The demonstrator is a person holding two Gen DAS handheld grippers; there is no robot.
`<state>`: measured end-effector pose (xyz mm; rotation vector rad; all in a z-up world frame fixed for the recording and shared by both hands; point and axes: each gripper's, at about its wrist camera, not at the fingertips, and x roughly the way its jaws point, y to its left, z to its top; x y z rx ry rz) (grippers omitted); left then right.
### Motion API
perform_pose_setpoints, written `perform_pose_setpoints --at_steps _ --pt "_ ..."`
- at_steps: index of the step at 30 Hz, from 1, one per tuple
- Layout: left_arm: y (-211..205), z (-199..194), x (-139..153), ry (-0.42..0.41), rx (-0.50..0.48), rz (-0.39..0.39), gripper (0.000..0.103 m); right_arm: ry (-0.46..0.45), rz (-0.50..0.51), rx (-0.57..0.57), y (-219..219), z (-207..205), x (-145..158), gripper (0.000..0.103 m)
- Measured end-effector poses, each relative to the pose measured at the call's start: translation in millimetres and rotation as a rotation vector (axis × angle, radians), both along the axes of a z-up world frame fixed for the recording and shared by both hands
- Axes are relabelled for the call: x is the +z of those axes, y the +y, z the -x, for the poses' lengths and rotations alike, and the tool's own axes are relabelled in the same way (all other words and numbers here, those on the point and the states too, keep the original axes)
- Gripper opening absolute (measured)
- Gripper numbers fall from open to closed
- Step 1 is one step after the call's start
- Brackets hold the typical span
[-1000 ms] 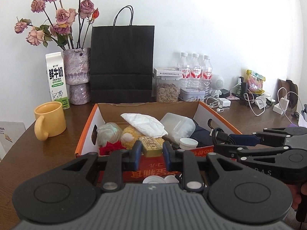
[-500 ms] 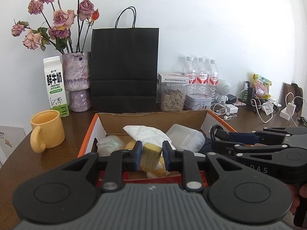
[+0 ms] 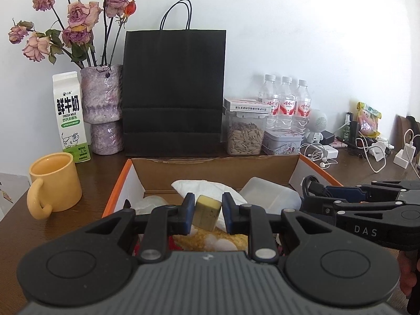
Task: Organize objects
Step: 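Carry the beige block and black cable into the box and open both grippers, then withdraw both grippers from the box toward the purple cloth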
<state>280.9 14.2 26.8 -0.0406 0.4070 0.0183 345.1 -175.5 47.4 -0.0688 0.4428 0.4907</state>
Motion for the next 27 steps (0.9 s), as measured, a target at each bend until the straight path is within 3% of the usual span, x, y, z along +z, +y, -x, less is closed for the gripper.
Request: perform_pose_setpoints --at_steps 3,5,6,7,8,9,12,27 --pt "3.0 -5.5 -3.3 0.009 0.011 0.000 0.028 0.018 -0.008 -0.035 -5.6 -8.2 -5.0 0.037" --pt "4.7 -6.4 -4.7 0.005 0.024 -0.002 0.059 0.027 -0.019 -0.050 -8.7 -11.2 -7.1 0.041" --pt "5.4 -6.3 -4.9 0.000 0.035 -0.005 0.070 0.031 -0.023 -0.055 -10.2 -12.1 -7.6 0.056" --pt "6.1 -5.8 -4.7 -0.010 0.047 -0.007 0.089 0.030 -0.025 -0.061 -10.9 -11.7 -7.4 0.074" --pt "6.4 -4.9 -4.4 -0.021 0.059 -0.012 0.102 0.022 -0.025 -0.068 -11.3 -10.2 -6.8 0.082" --pt "6.2 -3.9 -4.1 -0.029 0.070 -0.017 0.103 0.008 -0.022 -0.074 -11.1 -7.8 -5.8 0.092" --pt "5.5 -2.6 -2.5 -0.032 0.088 -0.026 0.103 -0.008 -0.016 -0.075 -10.2 -3.7 -3.4 0.099" --pt "5.2 20.1 7.5 -0.044 0.107 -0.023 0.103 -0.034 0.003 -0.085 -13.1 16.7 4.9 0.101"
